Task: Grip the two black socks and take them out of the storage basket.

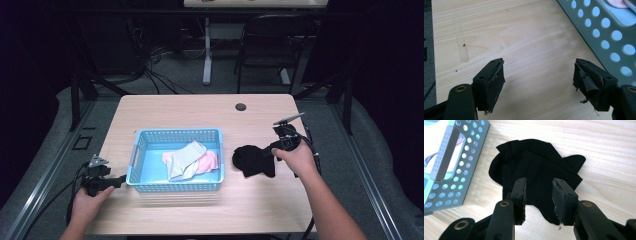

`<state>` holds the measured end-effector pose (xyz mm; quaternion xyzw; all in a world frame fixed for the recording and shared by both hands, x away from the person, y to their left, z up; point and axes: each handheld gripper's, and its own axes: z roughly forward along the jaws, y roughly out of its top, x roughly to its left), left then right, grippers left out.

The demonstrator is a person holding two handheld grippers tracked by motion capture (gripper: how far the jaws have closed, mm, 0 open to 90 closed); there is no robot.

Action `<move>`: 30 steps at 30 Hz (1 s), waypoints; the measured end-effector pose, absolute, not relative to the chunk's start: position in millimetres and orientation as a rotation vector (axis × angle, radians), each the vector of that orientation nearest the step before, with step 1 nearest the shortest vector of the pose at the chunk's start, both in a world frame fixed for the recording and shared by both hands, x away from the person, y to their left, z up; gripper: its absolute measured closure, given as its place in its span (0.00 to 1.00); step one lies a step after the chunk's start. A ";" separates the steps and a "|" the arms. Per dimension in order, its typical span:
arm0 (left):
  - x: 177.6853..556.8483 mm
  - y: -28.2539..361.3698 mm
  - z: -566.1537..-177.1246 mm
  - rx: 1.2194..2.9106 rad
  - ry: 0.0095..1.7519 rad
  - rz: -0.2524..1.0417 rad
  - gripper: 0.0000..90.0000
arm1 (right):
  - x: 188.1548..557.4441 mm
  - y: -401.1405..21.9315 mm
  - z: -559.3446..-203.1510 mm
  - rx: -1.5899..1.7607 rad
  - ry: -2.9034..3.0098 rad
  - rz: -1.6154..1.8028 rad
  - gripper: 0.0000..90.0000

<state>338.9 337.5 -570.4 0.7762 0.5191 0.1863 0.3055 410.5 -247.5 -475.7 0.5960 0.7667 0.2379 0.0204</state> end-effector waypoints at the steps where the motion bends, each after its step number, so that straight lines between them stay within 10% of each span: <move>1: 338.9 337.5 -570.4 2.055 1.374 0.493 0.28 | 410.1 -246.6 -474.7 1.851 2.374 0.729 0.71; 30: 337.9 337.4 -569.9 2.049 1.369 0.489 0.28 | 386.7 -200.6 -430.8 1.590 2.466 0.828 0.70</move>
